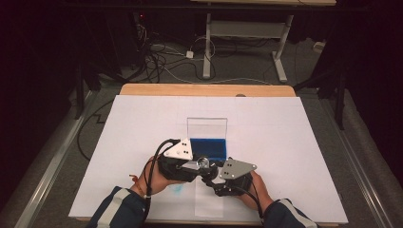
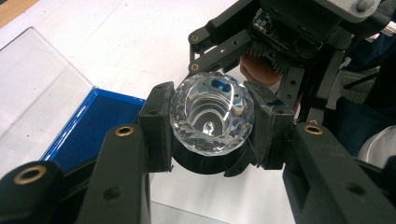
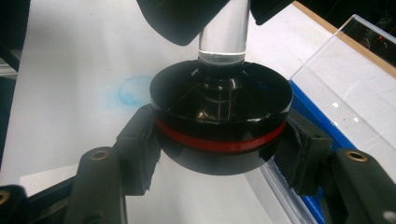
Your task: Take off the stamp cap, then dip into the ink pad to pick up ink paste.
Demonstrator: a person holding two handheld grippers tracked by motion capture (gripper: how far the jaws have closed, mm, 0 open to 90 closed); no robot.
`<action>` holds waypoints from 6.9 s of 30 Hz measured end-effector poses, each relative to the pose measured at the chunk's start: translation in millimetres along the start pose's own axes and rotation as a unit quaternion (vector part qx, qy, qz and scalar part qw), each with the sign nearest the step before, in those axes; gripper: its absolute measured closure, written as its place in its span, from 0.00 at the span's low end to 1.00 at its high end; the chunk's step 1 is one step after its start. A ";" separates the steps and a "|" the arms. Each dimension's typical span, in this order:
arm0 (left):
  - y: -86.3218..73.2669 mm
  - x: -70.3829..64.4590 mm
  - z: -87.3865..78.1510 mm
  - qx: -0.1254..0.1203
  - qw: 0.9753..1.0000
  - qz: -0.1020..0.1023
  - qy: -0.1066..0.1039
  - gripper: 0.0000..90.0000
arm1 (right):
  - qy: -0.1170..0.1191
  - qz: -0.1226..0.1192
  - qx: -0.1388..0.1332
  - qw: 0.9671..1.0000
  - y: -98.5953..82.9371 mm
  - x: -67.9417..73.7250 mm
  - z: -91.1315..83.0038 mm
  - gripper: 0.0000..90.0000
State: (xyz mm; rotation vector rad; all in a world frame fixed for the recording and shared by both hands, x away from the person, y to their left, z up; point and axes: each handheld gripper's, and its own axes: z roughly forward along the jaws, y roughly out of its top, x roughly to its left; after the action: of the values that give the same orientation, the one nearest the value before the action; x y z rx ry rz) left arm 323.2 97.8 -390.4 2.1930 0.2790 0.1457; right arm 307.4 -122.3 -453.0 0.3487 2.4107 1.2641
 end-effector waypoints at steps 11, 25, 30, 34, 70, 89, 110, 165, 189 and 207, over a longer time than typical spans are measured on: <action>0.3 -3.8 -2.7 -0.004 0.999 0.012 0.038 0.61 | -0.001 0.022 0.024 0.999 -0.7 -2.0 0.8 0.43; -6.5 4.0 -16.7 -0.007 0.999 0.004 0.044 0.61 | -0.009 0.028 0.033 0.999 -6.0 -9.6 -4.1 0.43; -8.6 6.2 -20.5 -0.008 0.999 -0.001 0.049 0.61 | -0.014 0.025 0.033 0.999 -6.3 -11.3 -8.6 0.43; -10.1 7.2 -21.1 -0.006 0.999 -0.001 0.052 0.61 | -0.016 0.025 0.031 0.999 -6.4 -13.0 -12.5 0.43; -18.6 14.5 -33.3 -0.009 0.997 -0.011 0.076 0.61 | -0.040 0.028 0.018 0.999 -15.4 -19.1 -53.3 0.43; -21.0 20.7 -33.0 -0.009 0.997 -0.014 0.076 0.61 | -0.064 0.044 0.019 0.997 -32.1 -28.0 -80.3 0.43; -18.8 24.4 -21.3 0.018 0.997 -0.010 0.068 0.61 | -0.080 0.067 0.032 0.994 -54.6 -30.9 -105.4 0.43; 42.4 92.8 49.7 0.154 0.987 -0.010 0.049 0.61 | -0.063 0.073 0.035 0.995 -61.4 -27.4 -106.4 0.43; 15.0 99.0 70.0 0.154 0.986 -0.038 0.042 0.61 | -0.062 0.072 0.040 0.995 -62.6 -26.5 -106.6 0.43; 6.6 99.7 69.8 0.126 0.990 -0.059 0.036 0.61 | -0.065 0.072 0.044 0.994 -62.9 -25.5 -107.2 0.43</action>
State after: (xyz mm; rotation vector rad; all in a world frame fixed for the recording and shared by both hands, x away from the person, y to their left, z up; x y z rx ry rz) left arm 434.9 64.8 -426.2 2.4174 0.4901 0.1304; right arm 279.3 -245.7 -444.1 0.6206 2.3711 1.1573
